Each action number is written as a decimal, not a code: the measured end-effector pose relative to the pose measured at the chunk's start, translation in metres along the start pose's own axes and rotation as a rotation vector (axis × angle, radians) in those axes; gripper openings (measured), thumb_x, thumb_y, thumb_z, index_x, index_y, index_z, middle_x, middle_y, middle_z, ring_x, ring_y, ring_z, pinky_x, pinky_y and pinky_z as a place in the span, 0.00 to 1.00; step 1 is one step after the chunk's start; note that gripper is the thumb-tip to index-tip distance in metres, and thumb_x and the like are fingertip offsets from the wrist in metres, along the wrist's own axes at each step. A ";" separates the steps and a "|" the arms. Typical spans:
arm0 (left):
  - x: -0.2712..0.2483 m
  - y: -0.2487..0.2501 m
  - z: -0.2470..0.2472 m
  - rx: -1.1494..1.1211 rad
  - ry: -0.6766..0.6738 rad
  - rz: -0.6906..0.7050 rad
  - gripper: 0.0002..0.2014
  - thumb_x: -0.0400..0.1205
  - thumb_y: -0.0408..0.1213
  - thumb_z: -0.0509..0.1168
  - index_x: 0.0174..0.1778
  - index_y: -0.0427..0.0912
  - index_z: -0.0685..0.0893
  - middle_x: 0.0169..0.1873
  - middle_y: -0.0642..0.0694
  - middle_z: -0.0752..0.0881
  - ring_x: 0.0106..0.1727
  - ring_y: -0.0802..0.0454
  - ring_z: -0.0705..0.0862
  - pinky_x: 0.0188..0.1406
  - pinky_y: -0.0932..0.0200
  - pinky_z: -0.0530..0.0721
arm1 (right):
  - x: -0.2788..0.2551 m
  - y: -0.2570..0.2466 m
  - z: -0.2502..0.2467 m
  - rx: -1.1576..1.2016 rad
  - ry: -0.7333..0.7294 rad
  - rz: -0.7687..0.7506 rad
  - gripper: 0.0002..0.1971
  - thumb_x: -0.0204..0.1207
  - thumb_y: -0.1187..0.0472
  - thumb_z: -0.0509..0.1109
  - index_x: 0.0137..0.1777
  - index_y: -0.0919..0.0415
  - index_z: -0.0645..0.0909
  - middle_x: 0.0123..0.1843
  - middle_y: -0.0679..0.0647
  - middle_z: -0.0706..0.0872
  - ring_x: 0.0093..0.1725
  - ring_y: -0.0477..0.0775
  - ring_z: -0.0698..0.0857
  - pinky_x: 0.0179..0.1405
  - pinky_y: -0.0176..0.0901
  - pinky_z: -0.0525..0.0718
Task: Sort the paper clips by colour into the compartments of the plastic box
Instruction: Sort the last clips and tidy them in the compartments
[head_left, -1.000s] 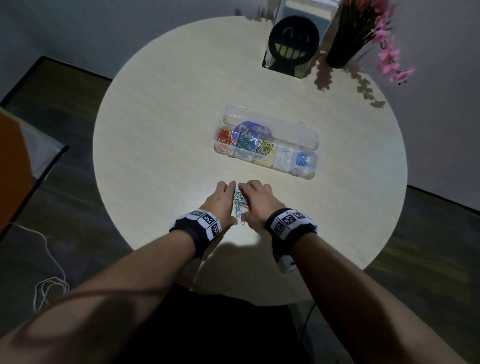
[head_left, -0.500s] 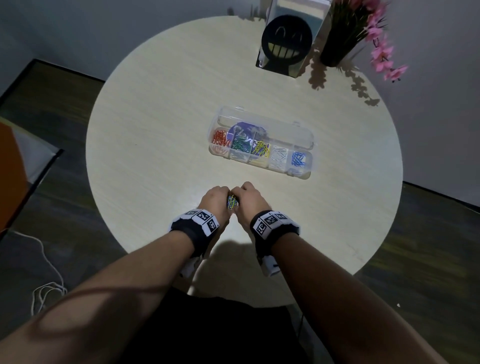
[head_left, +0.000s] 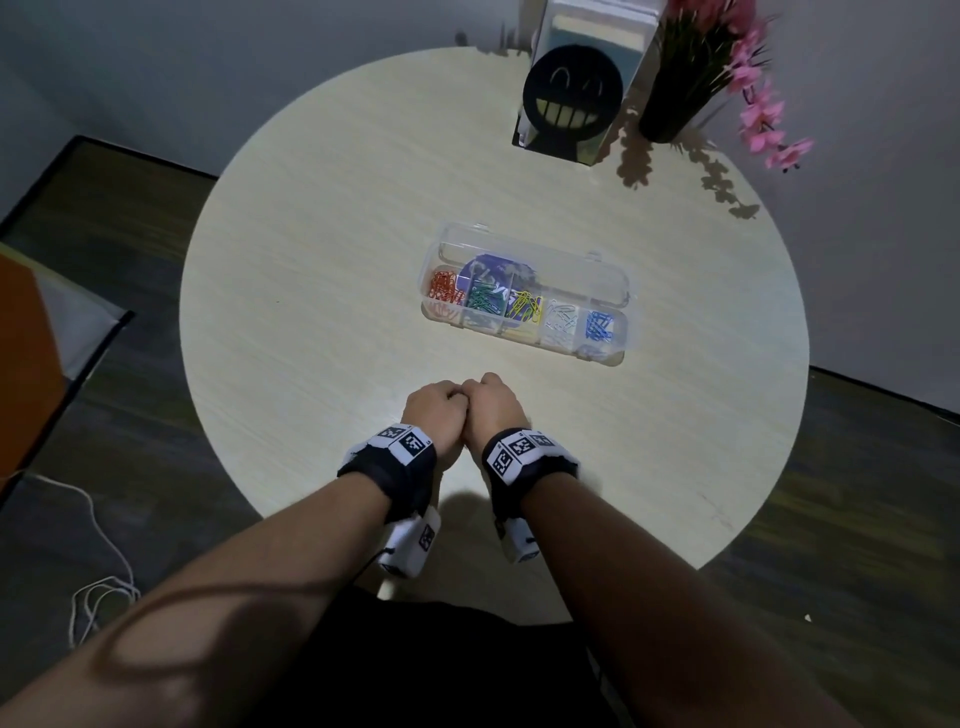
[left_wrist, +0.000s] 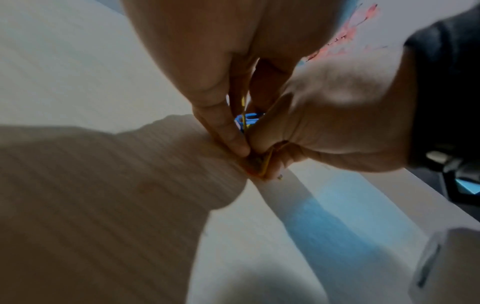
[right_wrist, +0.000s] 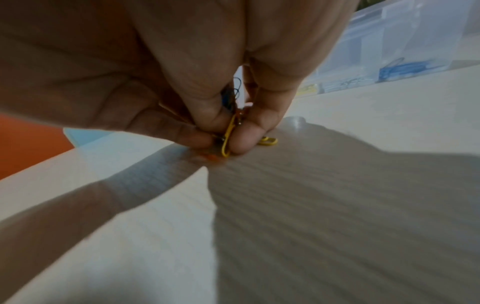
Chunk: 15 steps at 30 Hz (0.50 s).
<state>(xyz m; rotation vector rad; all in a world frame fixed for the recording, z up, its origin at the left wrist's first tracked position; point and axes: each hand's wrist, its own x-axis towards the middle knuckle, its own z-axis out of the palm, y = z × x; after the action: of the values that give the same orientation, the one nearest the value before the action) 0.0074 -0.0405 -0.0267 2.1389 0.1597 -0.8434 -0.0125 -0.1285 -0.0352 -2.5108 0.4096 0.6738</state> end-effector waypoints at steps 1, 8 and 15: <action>-0.001 0.000 -0.002 -0.043 0.020 -0.023 0.13 0.82 0.35 0.57 0.55 0.39 0.85 0.47 0.46 0.84 0.46 0.48 0.79 0.42 0.62 0.72 | 0.000 0.000 -0.002 -0.007 0.005 -0.003 0.15 0.77 0.65 0.60 0.61 0.58 0.80 0.58 0.62 0.76 0.56 0.68 0.81 0.54 0.52 0.81; 0.012 0.000 -0.009 -0.566 -0.004 -0.197 0.06 0.75 0.33 0.61 0.36 0.39 0.83 0.31 0.39 0.80 0.26 0.44 0.76 0.27 0.59 0.74 | -0.007 0.013 -0.031 0.250 0.032 0.100 0.09 0.67 0.75 0.62 0.39 0.63 0.81 0.32 0.62 0.79 0.30 0.61 0.78 0.25 0.38 0.73; 0.009 0.008 -0.012 -0.948 -0.198 -0.328 0.15 0.82 0.42 0.54 0.32 0.40 0.76 0.21 0.49 0.67 0.21 0.53 0.65 0.22 0.67 0.64 | -0.030 -0.006 -0.066 0.498 0.038 -0.002 0.08 0.66 0.77 0.66 0.35 0.63 0.77 0.25 0.60 0.78 0.14 0.47 0.74 0.16 0.34 0.75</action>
<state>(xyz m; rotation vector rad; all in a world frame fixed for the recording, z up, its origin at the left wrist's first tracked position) 0.0237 -0.0386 -0.0222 1.1475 0.6736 -0.9092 -0.0096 -0.1544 0.0325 -2.0528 0.5165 0.4541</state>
